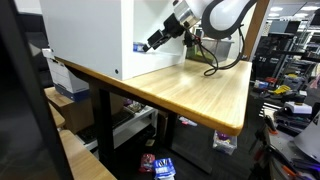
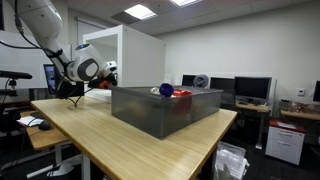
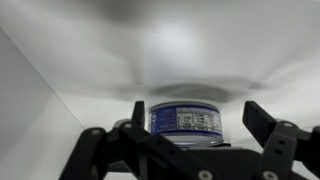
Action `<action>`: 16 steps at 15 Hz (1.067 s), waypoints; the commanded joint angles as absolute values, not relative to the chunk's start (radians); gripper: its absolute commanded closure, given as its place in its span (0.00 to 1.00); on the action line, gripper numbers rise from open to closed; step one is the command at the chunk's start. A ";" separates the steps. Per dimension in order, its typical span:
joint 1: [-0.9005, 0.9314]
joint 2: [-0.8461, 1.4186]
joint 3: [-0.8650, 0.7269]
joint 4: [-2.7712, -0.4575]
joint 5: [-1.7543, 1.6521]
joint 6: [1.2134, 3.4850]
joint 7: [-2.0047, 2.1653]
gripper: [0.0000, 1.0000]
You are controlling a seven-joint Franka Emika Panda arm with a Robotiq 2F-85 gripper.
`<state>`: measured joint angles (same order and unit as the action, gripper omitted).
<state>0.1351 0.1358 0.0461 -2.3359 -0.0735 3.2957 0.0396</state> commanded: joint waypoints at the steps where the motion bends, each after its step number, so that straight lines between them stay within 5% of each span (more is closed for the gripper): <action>1: 0.157 0.161 0.019 -2.331 -0.091 3.349 0.012 0.00; 16: 0.248 0.170 -0.080 -2.338 -0.071 3.409 -0.008 0.00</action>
<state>0.2300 0.1585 -0.0513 -2.3357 -0.0736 3.3727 0.0237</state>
